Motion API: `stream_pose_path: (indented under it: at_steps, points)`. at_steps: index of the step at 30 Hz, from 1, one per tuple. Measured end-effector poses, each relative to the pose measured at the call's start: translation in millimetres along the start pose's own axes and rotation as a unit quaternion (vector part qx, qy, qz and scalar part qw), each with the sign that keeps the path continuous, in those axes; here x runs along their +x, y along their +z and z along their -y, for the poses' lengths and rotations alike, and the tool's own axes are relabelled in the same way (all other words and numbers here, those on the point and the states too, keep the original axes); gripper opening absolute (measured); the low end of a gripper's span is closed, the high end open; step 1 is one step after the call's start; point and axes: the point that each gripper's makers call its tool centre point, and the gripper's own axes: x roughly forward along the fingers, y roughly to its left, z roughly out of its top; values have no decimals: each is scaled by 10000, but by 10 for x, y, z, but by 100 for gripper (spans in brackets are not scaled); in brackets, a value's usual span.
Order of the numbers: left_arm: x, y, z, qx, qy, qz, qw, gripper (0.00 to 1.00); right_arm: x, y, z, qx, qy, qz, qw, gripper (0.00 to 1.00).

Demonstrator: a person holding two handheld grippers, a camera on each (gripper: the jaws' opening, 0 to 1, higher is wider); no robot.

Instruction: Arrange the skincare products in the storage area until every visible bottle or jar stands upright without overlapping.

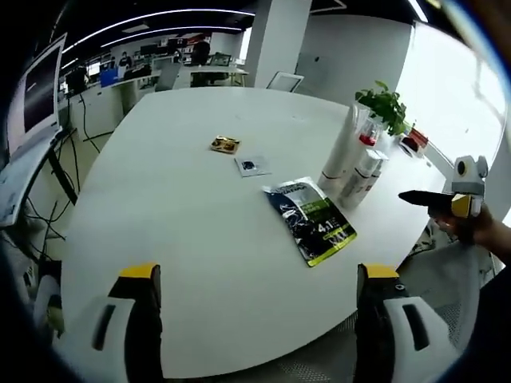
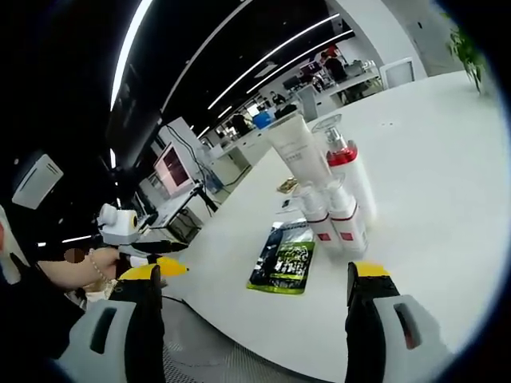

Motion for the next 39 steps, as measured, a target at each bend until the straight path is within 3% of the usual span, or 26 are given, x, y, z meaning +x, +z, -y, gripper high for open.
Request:
stream_pose_path:
  at_steps: [12,18,21,32,39]
  points:
    - [452,170,166,116,-54,-356,9993,94,8,-13,50,48,-89,-45,9999,99]
    - [682,259,244,-18,-149,-637,9979,92,11,-32,60,84,-106,-89,9999,99]
    - [843,337,227,105,-34,-725,9973,90,19,-43,58,41,-114,-134,9998,99]
    - [1331,708,163,120,339,-617,9974,82,-13,-30,114,196,-212,-77,9996,98]
    - [1553,830,148,0,544,-622,9966,77,-5,-55,122,173,-235,-147,9995,98]
